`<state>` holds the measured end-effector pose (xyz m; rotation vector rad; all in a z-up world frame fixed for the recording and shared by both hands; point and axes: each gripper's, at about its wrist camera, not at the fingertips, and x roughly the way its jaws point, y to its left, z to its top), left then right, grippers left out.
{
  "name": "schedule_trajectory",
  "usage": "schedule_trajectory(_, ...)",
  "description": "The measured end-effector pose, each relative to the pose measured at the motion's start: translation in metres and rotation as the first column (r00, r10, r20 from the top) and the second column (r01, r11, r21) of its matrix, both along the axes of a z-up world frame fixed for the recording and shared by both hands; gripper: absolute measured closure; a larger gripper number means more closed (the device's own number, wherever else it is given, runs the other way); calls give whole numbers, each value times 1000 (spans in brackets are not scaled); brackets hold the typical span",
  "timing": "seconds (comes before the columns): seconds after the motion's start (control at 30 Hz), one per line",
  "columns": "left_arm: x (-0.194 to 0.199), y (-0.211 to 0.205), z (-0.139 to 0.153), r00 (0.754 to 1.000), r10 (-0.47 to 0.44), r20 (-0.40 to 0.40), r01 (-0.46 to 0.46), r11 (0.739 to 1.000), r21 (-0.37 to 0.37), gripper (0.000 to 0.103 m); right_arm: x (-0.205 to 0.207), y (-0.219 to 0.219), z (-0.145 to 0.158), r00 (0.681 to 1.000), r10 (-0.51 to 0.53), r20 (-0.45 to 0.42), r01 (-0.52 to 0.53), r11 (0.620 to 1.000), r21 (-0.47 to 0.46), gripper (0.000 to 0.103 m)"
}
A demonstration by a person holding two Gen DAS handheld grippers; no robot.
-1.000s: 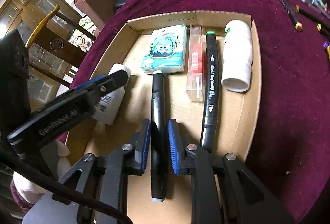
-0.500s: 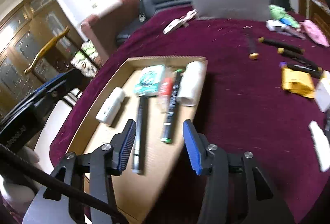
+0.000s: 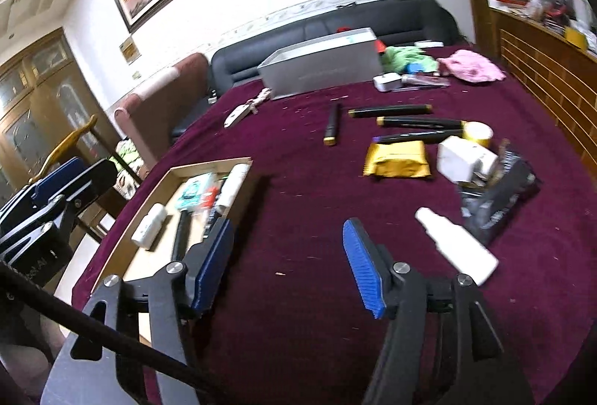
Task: Organize objects
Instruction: 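Open both grippers to release the items and withdraw toward the table, then grasp the white spray bottle with the left gripper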
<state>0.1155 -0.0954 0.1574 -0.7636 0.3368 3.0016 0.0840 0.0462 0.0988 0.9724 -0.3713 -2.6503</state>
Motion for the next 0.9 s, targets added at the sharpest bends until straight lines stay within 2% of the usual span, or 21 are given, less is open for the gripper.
schedule_trajectory(0.23,7,34,1,999,-34,-8,34,998,-56,49,2,44,-11,998,-59,21,59,997,-44,43)
schedule_trajectory(0.57,4,54,-9,998,-59,30,61,995,-83,49,-8,99,-29,982,-173,79,179,982,-67,43)
schedule_trajectory(0.77,1,55,-16,996,-63,56,68,994,-85,49,-28,128,-56,957,-224,185,247,962,-115,43)
schedule_trajectory(0.9,-2,55,-19,996,-64,68,70,994,-86,49,-39,136,-76,943,-209,260,254,955,-152,43)
